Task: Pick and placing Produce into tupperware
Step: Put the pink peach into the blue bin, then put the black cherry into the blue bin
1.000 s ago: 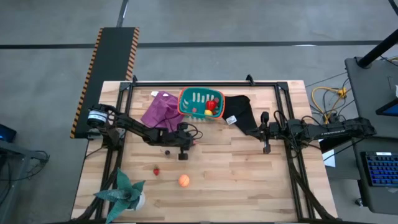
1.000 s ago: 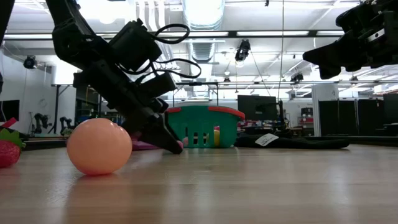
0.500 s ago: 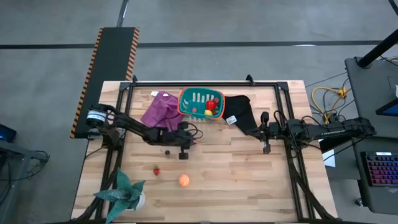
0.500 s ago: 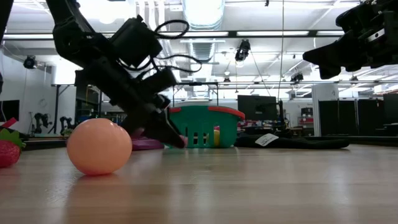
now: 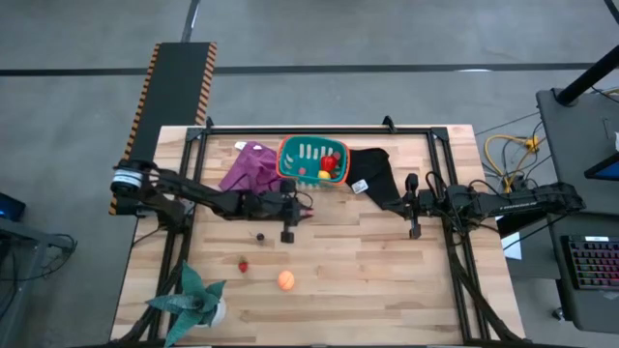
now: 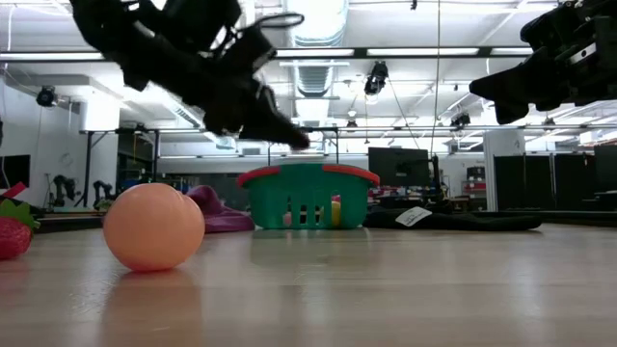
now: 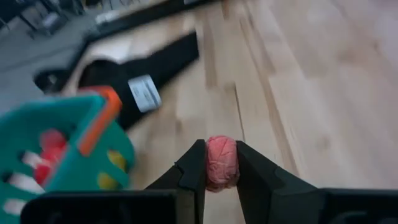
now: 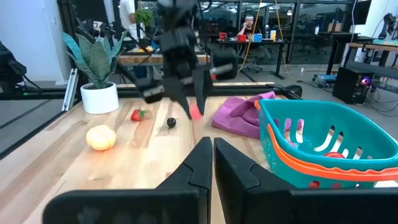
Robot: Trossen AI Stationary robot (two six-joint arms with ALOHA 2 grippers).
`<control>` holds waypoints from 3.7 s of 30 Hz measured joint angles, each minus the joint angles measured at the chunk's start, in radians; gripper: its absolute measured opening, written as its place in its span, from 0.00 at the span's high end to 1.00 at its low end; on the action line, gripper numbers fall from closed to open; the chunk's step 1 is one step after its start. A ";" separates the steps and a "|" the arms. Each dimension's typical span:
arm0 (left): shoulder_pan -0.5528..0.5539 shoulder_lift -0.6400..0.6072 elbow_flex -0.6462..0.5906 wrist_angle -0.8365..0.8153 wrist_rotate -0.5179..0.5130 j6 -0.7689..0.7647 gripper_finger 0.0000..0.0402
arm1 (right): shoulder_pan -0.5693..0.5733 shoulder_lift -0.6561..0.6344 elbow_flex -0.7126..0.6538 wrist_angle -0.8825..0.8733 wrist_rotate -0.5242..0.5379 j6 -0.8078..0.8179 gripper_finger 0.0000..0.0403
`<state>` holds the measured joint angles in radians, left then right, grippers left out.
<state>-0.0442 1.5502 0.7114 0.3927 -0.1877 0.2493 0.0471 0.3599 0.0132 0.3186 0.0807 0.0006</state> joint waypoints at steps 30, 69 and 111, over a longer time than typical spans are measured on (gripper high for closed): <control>0.366 -0.015 0.179 -0.046 0.000 -0.218 0.88 | 0.000 0.003 0.000 -0.004 0.000 0.000 0.98; 0.453 0.199 0.247 -0.119 -0.064 -0.352 0.88 | 0.000 0.002 0.000 -0.017 0.000 0.000 0.98; 0.146 -0.154 0.247 -0.164 0.030 -0.127 0.60 | 0.000 0.002 0.000 -0.029 0.000 0.011 0.98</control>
<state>0.1019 1.3962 0.9588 0.2287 -0.1576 0.1222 0.0471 0.3617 0.0132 0.2899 0.0807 0.0118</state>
